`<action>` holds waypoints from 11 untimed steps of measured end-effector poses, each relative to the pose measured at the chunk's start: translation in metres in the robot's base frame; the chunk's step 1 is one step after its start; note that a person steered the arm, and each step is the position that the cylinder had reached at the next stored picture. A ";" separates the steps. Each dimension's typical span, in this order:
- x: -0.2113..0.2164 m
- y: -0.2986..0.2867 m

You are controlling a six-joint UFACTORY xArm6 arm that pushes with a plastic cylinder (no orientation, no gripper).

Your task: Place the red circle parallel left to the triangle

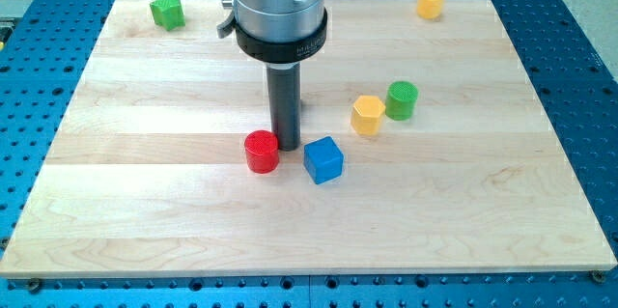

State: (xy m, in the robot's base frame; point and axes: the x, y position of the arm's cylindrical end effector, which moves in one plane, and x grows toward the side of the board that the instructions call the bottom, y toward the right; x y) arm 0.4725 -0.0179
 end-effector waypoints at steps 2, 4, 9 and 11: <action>0.039 -0.074; 0.081 -0.120; -0.043 -0.163; -0.067 -0.135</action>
